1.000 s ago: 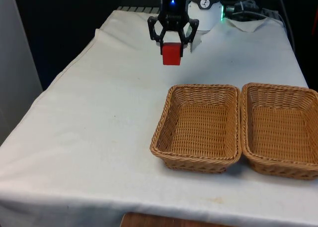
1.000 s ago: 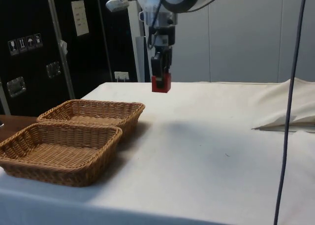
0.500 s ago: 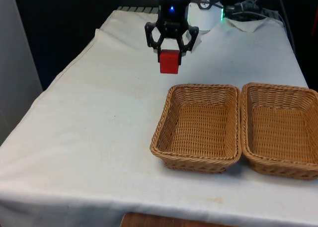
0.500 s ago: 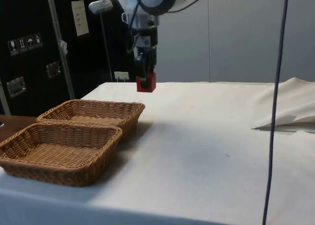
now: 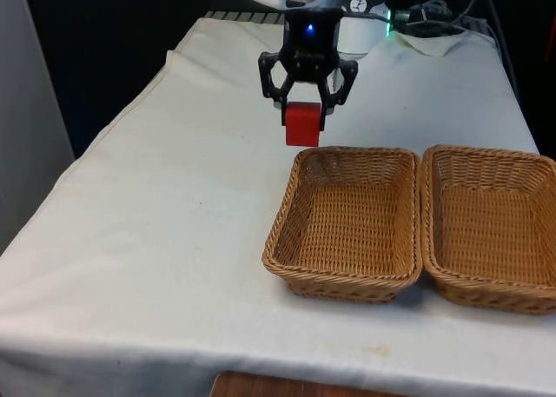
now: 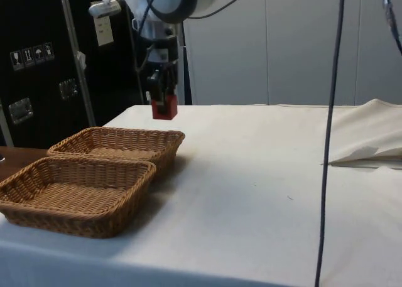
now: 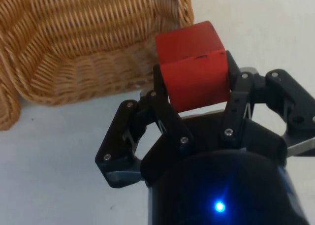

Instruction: Pick up the red cube and place it into the right basket.

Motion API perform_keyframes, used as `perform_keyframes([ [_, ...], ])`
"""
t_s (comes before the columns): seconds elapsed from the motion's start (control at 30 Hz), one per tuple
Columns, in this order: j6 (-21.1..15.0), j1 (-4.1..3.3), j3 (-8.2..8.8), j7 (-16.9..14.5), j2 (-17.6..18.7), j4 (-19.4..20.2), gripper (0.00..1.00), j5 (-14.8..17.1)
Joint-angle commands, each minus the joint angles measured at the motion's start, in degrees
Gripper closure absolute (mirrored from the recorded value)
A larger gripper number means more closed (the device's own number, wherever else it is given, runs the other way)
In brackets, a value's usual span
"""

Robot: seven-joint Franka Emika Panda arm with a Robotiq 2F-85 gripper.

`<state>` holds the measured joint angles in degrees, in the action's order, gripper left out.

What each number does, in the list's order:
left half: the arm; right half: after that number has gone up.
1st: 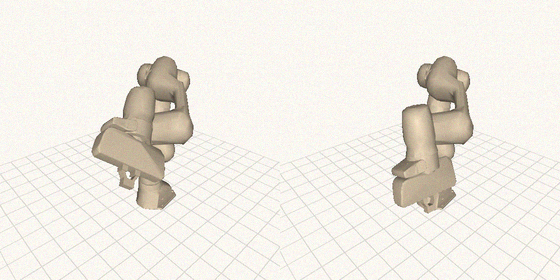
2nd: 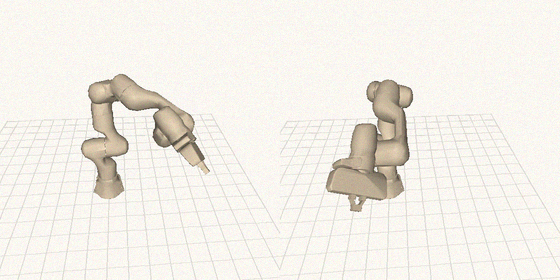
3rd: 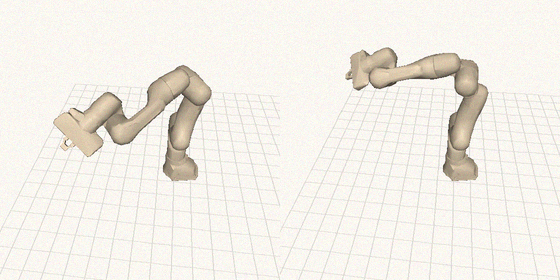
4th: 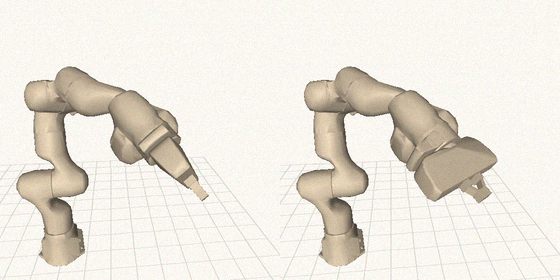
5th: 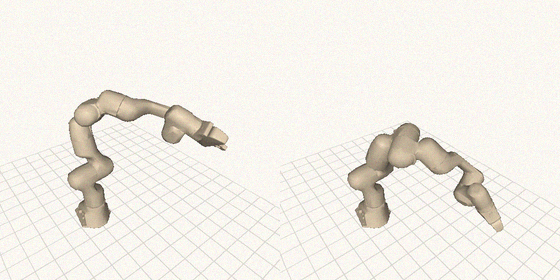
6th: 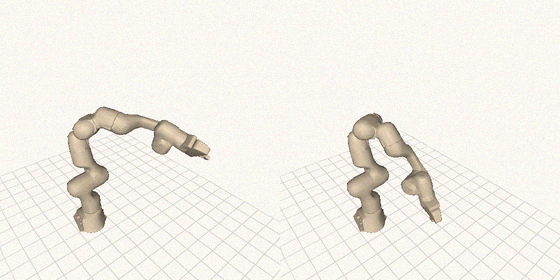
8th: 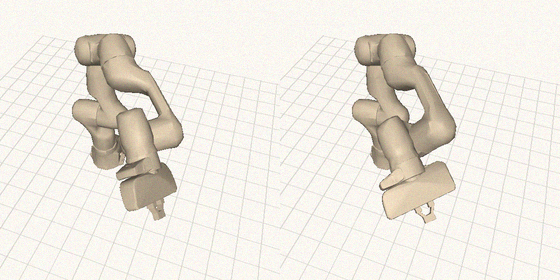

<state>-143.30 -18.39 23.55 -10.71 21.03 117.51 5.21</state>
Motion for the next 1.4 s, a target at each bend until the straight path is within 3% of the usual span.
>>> perform_keyframes([
  [0.0,0.8,0.23,-0.52,-0.2,0.6,-1.0,0.97,0.7],
  [0.17,2.2,0.29,-1.26,0.4,3.6,-5.6,0.97,1.1],
  [0.23,1.8,0.00,-0.92,0.7,3.6,-5.4,0.97,0.5],
  [0.5,3.3,0.69,-1.72,0.1,8.4,-11.2,0.97,2.8],
  [0.53,3.2,0.17,-1.15,0.6,8.1,-10.9,0.97,2.1],
  [0.57,3.3,0.74,-1.78,-0.1,8.8,-11.5,0.97,3.2],
  [0.73,2.9,0.92,-1.89,-0.7,10.8,-13.1,0.97,4.9],
  [0.77,2.9,0.86,-1.89,-0.7,11.2,-13.4,0.97,5.2],
  [0.8,2.9,0.23,-1.15,-0.2,11.0,-13.0,0.97,4.4],
  [0.83,2.9,0.86,-1.89,-0.9,11.5,-13.7,0.97,5.5],
  [1.1,3.7,0.63,-2.29,-0.5,14.8,-18.3,0.97,7.3],
  [1.13,3.1,0.23,-1.72,-0.3,14.3,-17.4,0.97,6.6],
  [1.17,3.8,0.57,-2.35,-0.4,15.4,-19.0,0.97,7.4],
  [1.37,4.3,0.74,-3.09,0.2,19.1,-23.5,0.97,8.7],
])
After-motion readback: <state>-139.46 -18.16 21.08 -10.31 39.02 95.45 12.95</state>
